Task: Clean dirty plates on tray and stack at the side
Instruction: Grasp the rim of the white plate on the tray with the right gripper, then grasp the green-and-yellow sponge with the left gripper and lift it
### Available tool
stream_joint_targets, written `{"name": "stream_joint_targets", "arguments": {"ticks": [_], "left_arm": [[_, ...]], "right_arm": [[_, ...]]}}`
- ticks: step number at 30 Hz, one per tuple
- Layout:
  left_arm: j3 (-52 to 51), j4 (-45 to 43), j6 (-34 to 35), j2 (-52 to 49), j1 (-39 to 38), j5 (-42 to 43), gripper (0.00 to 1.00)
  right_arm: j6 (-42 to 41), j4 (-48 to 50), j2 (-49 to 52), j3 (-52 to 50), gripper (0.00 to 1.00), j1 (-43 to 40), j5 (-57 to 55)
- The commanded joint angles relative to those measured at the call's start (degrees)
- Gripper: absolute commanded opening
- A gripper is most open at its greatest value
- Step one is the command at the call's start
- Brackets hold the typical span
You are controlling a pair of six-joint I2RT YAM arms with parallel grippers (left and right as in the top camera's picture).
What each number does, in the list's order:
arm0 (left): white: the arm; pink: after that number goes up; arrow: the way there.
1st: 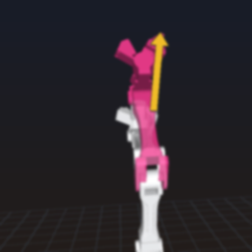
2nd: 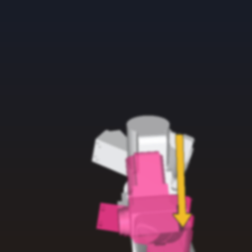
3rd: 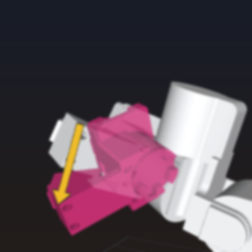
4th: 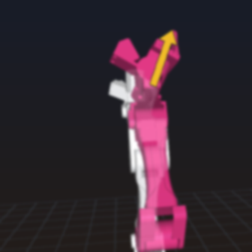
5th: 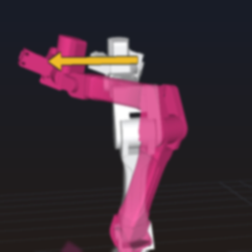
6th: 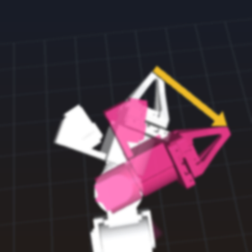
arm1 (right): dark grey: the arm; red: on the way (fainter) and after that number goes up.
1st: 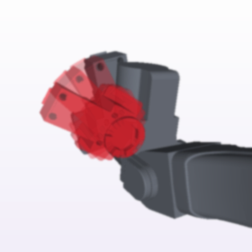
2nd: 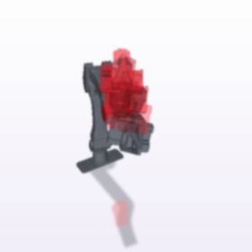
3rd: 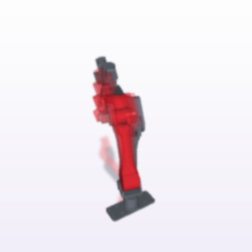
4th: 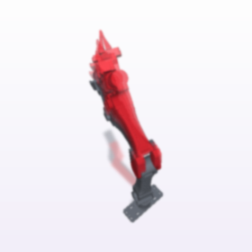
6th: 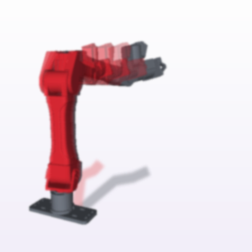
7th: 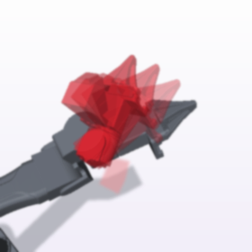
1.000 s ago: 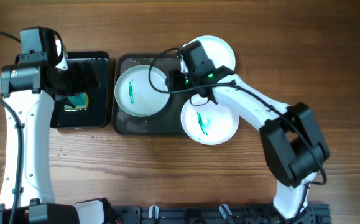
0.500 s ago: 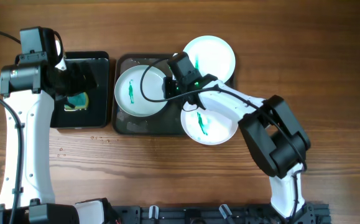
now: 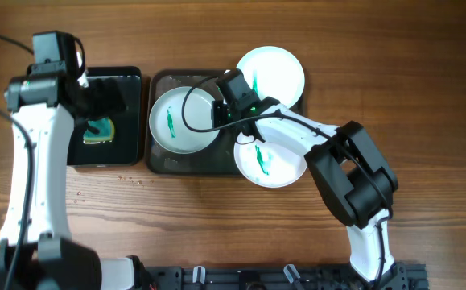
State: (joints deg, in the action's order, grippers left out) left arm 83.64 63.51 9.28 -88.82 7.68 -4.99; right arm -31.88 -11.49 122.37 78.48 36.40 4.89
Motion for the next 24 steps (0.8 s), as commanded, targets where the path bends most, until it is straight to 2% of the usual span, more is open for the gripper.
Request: {"name": "stream_joint_targets", "arguments": {"ticks": [1,5,11,14,18,24], "left_arm": [[-0.02,-3.04,-8.98,-6.23,0.52,-2.10,0.99],[-0.02,-6.29,-8.74,-10.71,1.60,-5.27,0.97],[-0.02,-9.53,-6.21,-15.32,3.52,-5.07,0.65],[-0.02,-11.56,-5.84,-17.66,4.09,-4.48,0.63],[-0.02,-13.99,-5.88,-20.55,4.26,-4.66,0.55],[-0.02,-14.47,-7.61,-24.24,4.63,-4.74,0.52]], "right_arm": [[0.37,-0.94,1.55,1.03,0.04,-0.04,-0.76],[0.39,-1.42,1.55,1.03,0.04,-0.02,-0.79],[0.37,-1.81,1.55,1.03,0.05,-0.02,-0.61],[0.39,-1.99,1.55,1.03,0.05,-0.02,-0.63],[0.39,-2.10,1.55,1.03,0.05,-0.02,-0.66],[0.46,-2.32,1.55,1.03,0.05,-0.02,-0.68]]}}
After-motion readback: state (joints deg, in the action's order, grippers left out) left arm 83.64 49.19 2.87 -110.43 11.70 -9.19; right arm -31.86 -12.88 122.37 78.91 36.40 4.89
